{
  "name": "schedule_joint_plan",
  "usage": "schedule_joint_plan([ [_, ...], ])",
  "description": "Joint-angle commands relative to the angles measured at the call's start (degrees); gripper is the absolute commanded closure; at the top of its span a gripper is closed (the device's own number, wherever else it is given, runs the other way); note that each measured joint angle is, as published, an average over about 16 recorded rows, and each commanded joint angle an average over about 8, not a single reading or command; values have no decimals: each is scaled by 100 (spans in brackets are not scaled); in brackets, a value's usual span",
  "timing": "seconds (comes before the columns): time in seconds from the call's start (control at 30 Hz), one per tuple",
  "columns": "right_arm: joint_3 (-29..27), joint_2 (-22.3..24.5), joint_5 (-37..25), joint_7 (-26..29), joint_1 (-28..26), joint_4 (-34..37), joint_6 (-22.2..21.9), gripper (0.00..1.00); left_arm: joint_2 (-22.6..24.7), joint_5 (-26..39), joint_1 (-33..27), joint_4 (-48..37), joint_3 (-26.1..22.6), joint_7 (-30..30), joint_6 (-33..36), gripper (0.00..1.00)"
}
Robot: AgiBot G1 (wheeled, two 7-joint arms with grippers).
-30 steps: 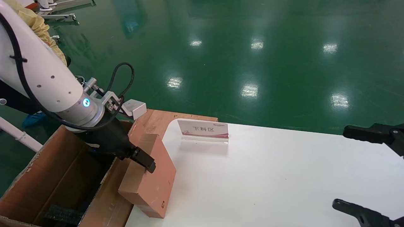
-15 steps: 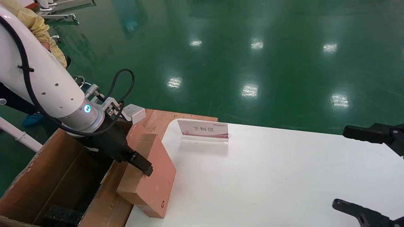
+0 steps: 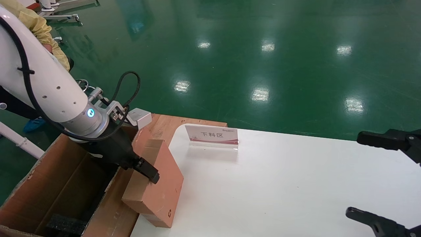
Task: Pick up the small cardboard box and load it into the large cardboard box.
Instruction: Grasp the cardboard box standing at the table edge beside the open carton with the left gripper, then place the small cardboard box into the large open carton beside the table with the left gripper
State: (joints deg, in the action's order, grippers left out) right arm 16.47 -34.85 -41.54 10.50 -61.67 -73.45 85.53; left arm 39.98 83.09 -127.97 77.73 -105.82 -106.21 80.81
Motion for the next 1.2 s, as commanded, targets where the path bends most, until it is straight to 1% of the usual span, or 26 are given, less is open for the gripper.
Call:
schedule_joint_plan([
  [0.03, 0, 0, 0, 0, 0, 0, 0, 100, -1, -2, -1, -1, 3, 0, 1, 100],
  [0.97, 0, 0, -1, 0, -1, 0, 0, 100, 12, -30, -18, -60, 24, 5, 11, 100],
  [1.1, 1, 0, -1, -1, -1, 2, 0, 100, 61, -17, -207, -82, 97, -25, 69, 100],
  [1.2, 2, 0, 0, -2, -2, 3, 1, 100, 152, 47, -547, -53, 189, -94, 229, 100],
])
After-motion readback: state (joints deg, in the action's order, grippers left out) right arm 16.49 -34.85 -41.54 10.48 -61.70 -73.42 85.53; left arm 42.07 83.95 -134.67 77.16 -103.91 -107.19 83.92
